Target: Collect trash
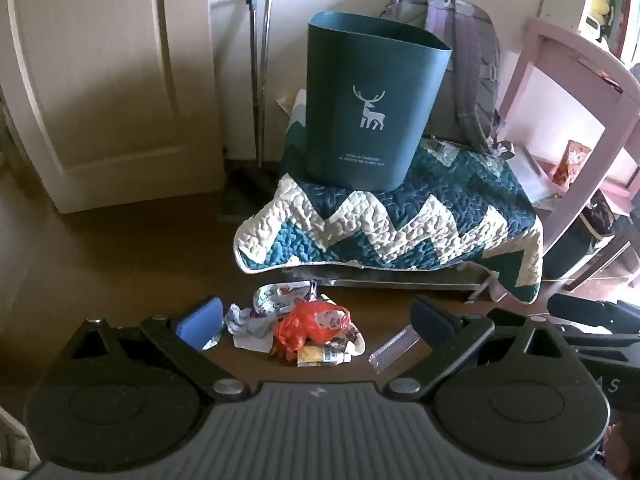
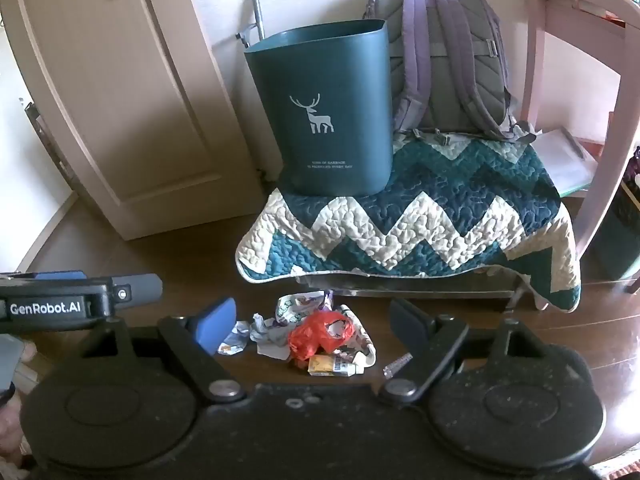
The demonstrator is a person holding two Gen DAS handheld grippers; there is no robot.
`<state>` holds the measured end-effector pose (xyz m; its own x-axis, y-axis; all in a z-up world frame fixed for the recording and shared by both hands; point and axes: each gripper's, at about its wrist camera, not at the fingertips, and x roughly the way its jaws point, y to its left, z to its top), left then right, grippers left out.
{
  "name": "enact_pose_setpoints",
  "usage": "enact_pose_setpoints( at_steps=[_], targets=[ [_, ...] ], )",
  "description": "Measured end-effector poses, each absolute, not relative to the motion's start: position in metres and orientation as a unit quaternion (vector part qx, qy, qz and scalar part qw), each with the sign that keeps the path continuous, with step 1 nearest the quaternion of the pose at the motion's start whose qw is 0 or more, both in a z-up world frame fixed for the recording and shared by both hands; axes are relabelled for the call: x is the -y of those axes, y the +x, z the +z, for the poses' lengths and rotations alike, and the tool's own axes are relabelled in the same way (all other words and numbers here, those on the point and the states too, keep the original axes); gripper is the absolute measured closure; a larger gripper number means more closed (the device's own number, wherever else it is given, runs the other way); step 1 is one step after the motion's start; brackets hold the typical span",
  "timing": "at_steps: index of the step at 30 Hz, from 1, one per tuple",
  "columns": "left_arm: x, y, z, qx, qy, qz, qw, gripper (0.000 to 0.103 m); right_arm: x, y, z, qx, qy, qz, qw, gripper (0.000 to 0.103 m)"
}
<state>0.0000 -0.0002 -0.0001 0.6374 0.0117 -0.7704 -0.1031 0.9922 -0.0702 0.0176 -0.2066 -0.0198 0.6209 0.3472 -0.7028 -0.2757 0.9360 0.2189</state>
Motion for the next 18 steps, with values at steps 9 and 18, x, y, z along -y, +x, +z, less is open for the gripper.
enact_pose_setpoints(
  at_steps=[9, 18],
  targets=[
    [0.006, 0.001, 0.005, -0.422, -0.050, 0.051, 0.904, 0.002, 0.207, 0.015, -0.018, -0.399, 0.042, 0.171, 0.900, 0.019],
    [-0.009, -0.003, 0.007, -0.415, -0.078, 0.041, 0.906, 0.002, 0.208, 0.014, -0.014, -0.395, 0.039, 0.158, 0.904, 0.019]
  ],
)
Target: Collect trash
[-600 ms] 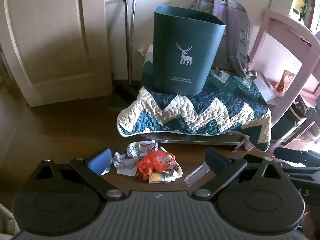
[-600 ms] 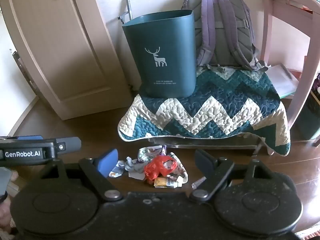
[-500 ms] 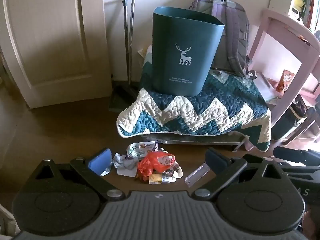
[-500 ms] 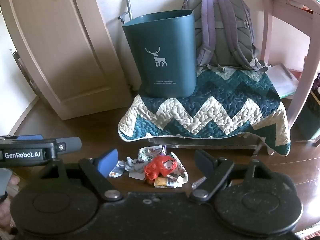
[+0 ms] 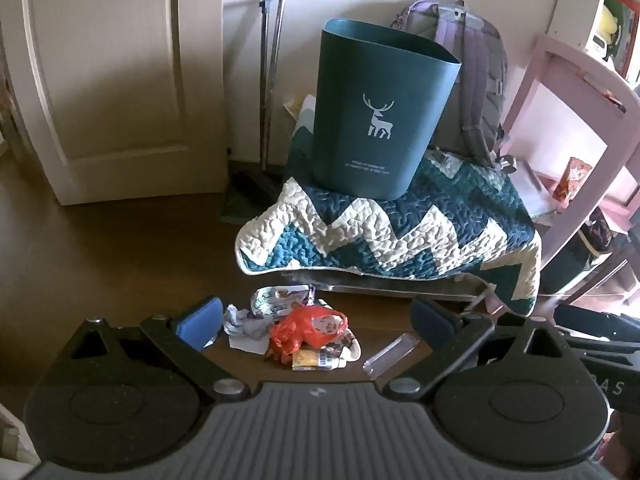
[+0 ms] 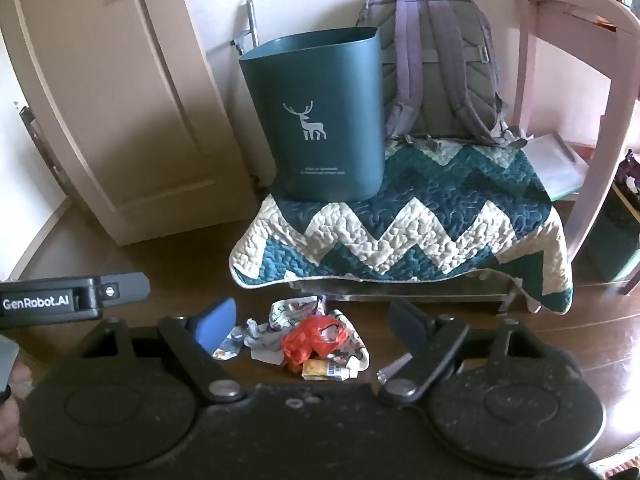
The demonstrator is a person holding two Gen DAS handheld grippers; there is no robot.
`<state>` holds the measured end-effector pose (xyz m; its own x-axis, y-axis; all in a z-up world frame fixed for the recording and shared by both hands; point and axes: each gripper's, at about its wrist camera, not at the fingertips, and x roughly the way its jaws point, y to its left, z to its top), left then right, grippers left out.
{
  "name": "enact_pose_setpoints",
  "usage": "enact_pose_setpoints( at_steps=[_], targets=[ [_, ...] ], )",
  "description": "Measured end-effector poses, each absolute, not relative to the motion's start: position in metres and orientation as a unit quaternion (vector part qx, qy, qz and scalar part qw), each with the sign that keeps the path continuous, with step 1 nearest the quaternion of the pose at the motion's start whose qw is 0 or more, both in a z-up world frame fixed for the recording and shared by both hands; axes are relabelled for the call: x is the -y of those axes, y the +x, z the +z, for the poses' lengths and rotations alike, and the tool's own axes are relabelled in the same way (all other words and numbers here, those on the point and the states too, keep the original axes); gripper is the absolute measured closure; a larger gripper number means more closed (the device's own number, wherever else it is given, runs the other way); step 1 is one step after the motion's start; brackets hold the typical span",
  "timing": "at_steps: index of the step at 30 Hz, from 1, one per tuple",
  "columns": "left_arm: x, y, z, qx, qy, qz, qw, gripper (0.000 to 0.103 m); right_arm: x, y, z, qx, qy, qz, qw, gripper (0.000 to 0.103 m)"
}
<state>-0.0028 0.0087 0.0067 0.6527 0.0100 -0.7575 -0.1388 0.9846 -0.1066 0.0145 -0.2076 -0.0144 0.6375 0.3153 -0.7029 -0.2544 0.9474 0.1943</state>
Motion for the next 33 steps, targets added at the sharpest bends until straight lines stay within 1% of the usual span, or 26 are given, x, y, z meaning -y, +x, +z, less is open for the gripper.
enact_pose_setpoints(
  at_steps=[33],
  targets=[
    [-0.0060, -0.0026, 0.0048, -0.409, -0.062, 0.009, 0.911, 0.002, 0.2092, 0.0094, -0.0128, -0.383, 0.043, 0.149, 0.910, 0.019]
  ],
)
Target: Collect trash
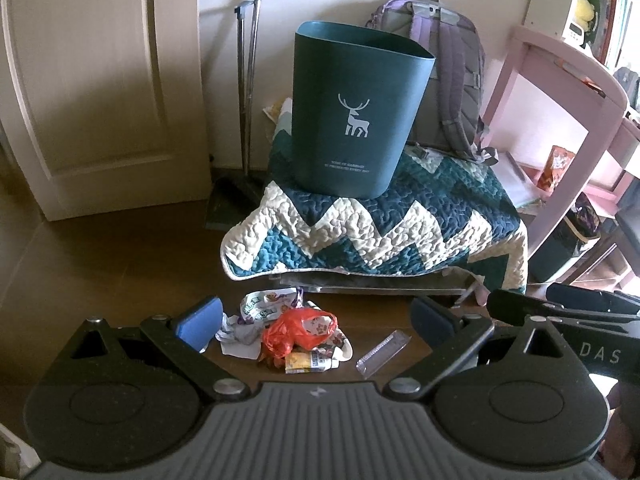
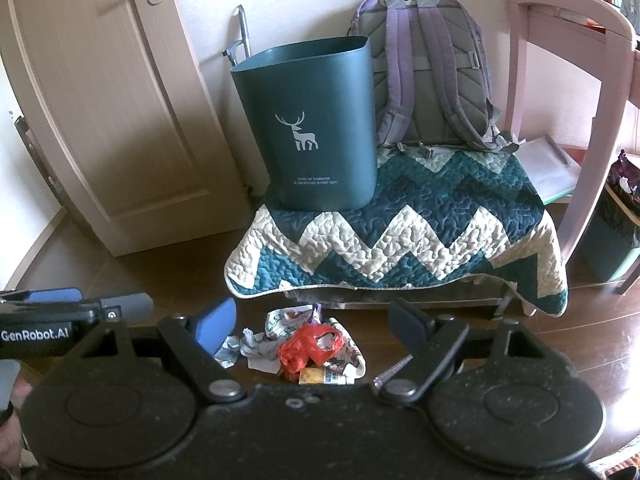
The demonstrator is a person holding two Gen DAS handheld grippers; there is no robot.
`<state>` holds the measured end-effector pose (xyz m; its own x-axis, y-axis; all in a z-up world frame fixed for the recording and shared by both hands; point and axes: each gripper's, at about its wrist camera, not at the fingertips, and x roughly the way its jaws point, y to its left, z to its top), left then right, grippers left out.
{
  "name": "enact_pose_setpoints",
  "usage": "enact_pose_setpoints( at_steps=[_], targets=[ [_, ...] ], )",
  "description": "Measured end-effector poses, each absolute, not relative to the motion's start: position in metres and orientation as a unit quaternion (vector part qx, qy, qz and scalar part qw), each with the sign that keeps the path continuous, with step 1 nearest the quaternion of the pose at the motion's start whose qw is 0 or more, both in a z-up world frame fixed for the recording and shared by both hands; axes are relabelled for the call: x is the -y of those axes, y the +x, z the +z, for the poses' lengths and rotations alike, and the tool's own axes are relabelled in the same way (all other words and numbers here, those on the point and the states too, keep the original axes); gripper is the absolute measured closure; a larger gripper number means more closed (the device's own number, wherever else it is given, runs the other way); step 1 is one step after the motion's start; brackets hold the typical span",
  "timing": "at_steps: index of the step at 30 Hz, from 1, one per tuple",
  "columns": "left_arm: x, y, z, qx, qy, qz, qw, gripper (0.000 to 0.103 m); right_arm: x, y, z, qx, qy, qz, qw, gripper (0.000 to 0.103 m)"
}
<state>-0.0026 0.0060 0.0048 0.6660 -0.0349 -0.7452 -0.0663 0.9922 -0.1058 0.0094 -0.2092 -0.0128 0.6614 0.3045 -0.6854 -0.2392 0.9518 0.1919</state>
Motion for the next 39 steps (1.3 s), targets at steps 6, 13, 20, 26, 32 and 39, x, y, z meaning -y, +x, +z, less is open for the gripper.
enact_pose_setpoints(
  at_steps=[6, 13, 20, 26, 32, 39],
  targets=[
    [-0.0050, -0.0041, 0.0044, -0.407, -0.062, 0.009, 0.911, 0.002, 0.2094, 0.0111, -0.0106, -0.383, 0.043, 0.149, 0.911, 0.019],
    [-0.0047, -0.0047, 0.0040, -0.407, -0.062, 0.009, 0.911, 0.002, 0.2095, 0.0108, -0.0111, -0.383, 0.044, 0.149, 0.911, 0.019],
    [-0.0044, -0.0047, 0.0040, -0.407, -0.062, 0.009, 0.911, 0.002, 0.2093, 0.0103, -0.0113, -0.382, 0.044, 0.150, 0.911, 0.019],
    [-0.0042, -0.0050, 0.0040, -0.407, -0.062, 0.009, 0.911, 0.002, 0.2089, 0.0106, -0.0106, -0.382, 0.044, 0.149, 0.911, 0.019],
    [-0.0041, -0.0054, 0.0040, -0.407, -0.062, 0.009, 0.911, 0.002, 0.2090, 0.0102, -0.0110, -0.382, 0.043, 0.150, 0.911, 0.019],
    [-0.0070, -0.0040, 0.0032, -0.409, -0.066, 0.010, 0.910, 0.002, 0.2066, 0.0133, -0.0077, -0.385, 0.042, 0.149, 0.910, 0.019]
  ],
)
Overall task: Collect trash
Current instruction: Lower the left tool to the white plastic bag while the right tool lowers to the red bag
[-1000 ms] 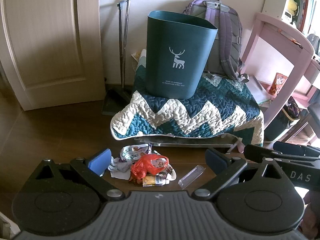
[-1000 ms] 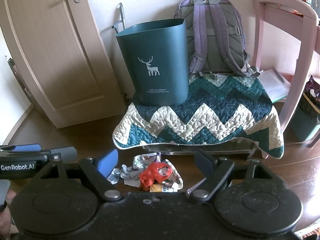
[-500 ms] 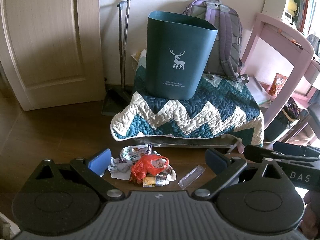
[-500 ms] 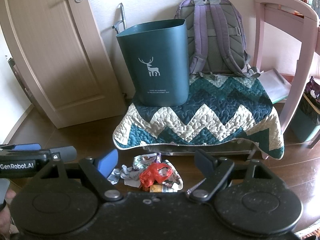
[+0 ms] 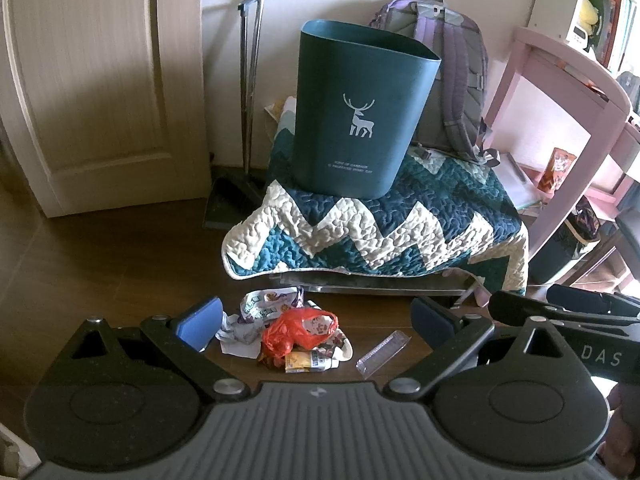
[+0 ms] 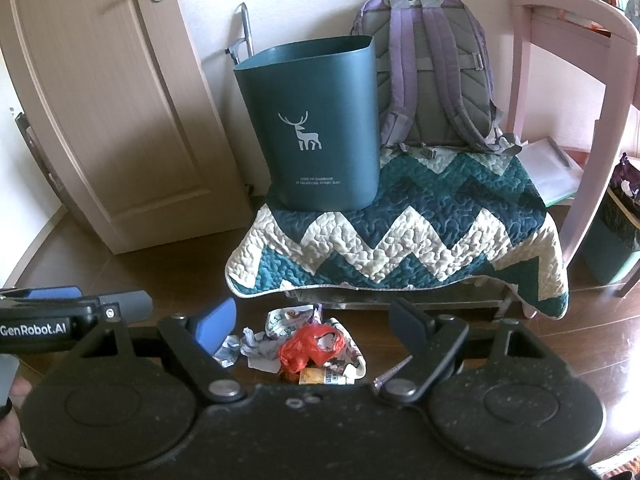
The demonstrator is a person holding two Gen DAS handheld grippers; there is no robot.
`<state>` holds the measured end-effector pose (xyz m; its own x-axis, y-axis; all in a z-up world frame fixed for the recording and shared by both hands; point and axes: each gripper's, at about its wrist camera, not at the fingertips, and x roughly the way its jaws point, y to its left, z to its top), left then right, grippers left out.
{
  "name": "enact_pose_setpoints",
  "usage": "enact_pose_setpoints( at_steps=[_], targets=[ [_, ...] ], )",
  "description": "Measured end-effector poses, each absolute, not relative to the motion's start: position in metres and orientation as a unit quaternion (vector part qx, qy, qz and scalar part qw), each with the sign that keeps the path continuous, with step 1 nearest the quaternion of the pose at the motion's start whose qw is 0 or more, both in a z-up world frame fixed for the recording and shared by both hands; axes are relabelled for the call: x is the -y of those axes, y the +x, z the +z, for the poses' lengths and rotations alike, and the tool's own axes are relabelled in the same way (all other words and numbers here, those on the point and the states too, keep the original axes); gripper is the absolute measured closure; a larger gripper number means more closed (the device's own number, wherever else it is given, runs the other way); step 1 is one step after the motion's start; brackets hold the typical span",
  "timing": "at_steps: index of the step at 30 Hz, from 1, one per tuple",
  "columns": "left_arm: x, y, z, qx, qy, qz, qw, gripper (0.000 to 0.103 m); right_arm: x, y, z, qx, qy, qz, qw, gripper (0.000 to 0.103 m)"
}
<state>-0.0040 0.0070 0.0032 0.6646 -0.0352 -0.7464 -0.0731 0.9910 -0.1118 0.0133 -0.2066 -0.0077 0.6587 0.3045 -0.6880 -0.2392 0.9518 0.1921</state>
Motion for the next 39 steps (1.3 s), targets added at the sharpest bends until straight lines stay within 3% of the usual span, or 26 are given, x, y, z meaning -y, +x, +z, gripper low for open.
enact_pose_setpoints(
  at_steps=[8, 23, 31, 39],
  targets=[
    [-0.033, 0.023, -0.015, -0.410, -0.097, 0.020, 0.907, 0.002, 0.207, 0.045, -0.030, -0.405, 0.043, 0.137, 0.903, 0.019],
    [-0.163, 0.149, -0.108, -0.425, -0.106, 0.141, 0.888, 0.002, 0.187, 0.167, -0.144, -0.480, 0.025, 0.129, 0.867, 0.019],
    [-0.224, 0.204, -0.187, -0.467, -0.124, 0.168, 0.859, 0.002, 0.131, 0.227, -0.203, -0.505, -0.013, 0.182, 0.843, 0.019],
    [-0.260, 0.234, -0.297, -0.505, -0.085, 0.163, 0.843, 0.002, 0.063, 0.252, -0.305, -0.548, -0.089, 0.254, 0.792, 0.020]
  ],
)
